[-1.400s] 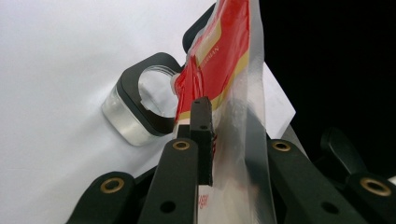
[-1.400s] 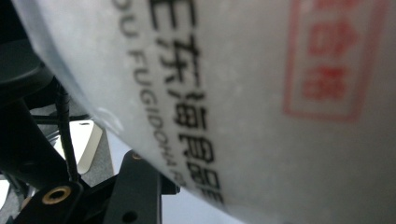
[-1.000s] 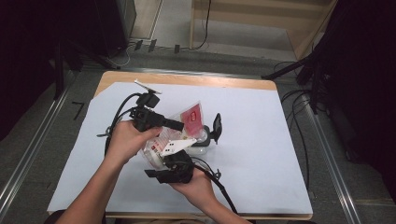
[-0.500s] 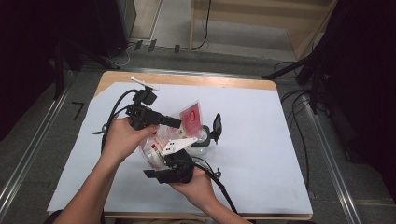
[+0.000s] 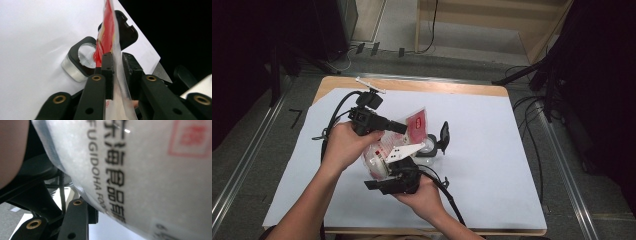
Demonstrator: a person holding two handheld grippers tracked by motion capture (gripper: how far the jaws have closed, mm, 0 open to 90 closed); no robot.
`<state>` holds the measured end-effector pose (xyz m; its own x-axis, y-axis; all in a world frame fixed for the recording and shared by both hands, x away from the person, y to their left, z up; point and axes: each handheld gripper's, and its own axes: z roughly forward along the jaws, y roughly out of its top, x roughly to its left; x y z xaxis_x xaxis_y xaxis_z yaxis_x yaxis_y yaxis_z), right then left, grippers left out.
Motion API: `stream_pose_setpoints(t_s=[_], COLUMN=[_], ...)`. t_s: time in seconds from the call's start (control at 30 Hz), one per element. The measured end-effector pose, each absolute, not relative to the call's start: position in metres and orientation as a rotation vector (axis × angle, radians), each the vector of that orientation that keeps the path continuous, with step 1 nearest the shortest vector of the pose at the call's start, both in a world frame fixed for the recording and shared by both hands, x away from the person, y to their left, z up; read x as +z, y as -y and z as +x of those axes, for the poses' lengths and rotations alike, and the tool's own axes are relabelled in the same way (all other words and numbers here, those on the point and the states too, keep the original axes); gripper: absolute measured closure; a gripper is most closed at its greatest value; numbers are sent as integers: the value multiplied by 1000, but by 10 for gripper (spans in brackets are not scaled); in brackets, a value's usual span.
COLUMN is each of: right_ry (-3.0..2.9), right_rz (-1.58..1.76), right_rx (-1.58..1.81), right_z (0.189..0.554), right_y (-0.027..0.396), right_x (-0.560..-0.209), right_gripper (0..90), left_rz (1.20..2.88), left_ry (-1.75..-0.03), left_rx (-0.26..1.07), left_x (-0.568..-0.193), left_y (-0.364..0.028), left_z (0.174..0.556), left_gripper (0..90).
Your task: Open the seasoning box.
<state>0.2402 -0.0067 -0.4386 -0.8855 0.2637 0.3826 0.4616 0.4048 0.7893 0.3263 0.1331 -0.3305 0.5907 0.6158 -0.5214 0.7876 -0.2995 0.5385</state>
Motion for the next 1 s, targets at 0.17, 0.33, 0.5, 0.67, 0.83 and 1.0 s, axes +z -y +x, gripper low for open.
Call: stream_pose_setpoints(t_s=[0.17,0.33,0.5,0.67,0.83,1.0], right_ry=[2472,2490,2494,2493,2497,2483], right_rz=[-677,-702,-705,-675,-658,-642], right_rx=[-1472,-1472,-1467,-1472,-1470,-1491], right_z=[242,242,241,238,236,235], right_y=[6,4,4,2,2,1], right_x=[-440,-442,-442,-441,-440,-437], right_gripper=[598,595,623,627,628,629], left_rz=[2030,1986,2009,2048,2045,2041], left_ry=[-1142,-1150,-1138,-1116,-1116,-1109], left_rx=[-268,-292,-264,-234,-223,-226], left_x=[-328,-332,-330,-328,-327,-323], left_y=[-126,-126,-125,-128,-127,-127], left_z=[328,327,323,321,317,316], left_gripper=[844,832,826,831,841,836])
